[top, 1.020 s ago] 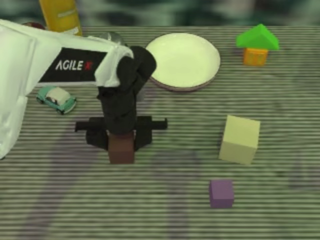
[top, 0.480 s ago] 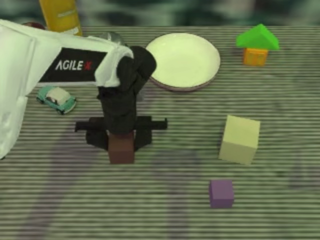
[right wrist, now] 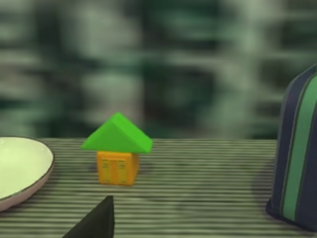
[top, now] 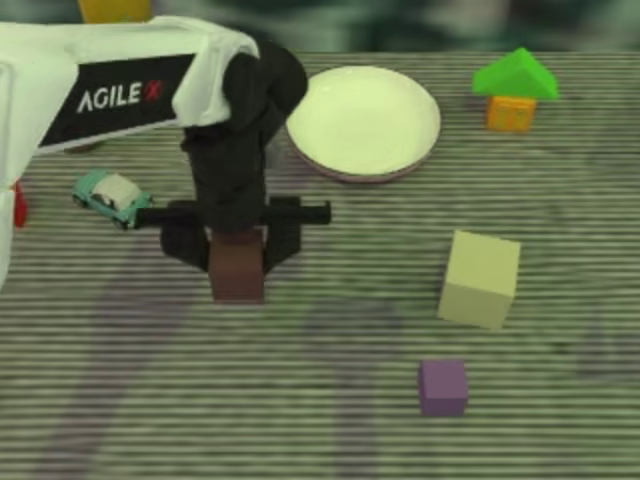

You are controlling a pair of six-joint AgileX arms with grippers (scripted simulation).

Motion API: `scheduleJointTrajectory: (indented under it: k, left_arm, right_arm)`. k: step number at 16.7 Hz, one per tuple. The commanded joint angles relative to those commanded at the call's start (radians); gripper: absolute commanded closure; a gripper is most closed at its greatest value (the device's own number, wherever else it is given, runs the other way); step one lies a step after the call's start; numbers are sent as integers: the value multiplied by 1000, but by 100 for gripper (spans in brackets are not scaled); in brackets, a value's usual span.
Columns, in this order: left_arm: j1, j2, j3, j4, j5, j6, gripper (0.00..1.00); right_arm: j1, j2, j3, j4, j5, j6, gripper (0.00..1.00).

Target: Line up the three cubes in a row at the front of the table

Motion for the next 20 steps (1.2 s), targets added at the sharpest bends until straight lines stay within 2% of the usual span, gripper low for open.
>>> scheduleJointTrajectory:
  k: [8, 11, 16, 18, 20]
  left_arm:
    - [-18, -21, 29, -44, 0, -13, 100]
    - [-111, -18, 52, -67, -2, -105, 100]
    - [-329, -24, 90, -113, -2, -311, 100]
    - [-372, -30, 98, -121, -2, -355, 100]
    - [-377, -31, 99, -122, -3, -361, 100]
  right_arm:
    - [0, 0, 0, 0, 0, 0, 0]
    - [0, 0, 0, 0, 0, 0, 0]
    - [0, 0, 0, 0, 0, 0, 0]
    - [0, 0, 0, 0, 0, 0, 0]
    - [0, 0, 0, 0, 0, 0, 0]
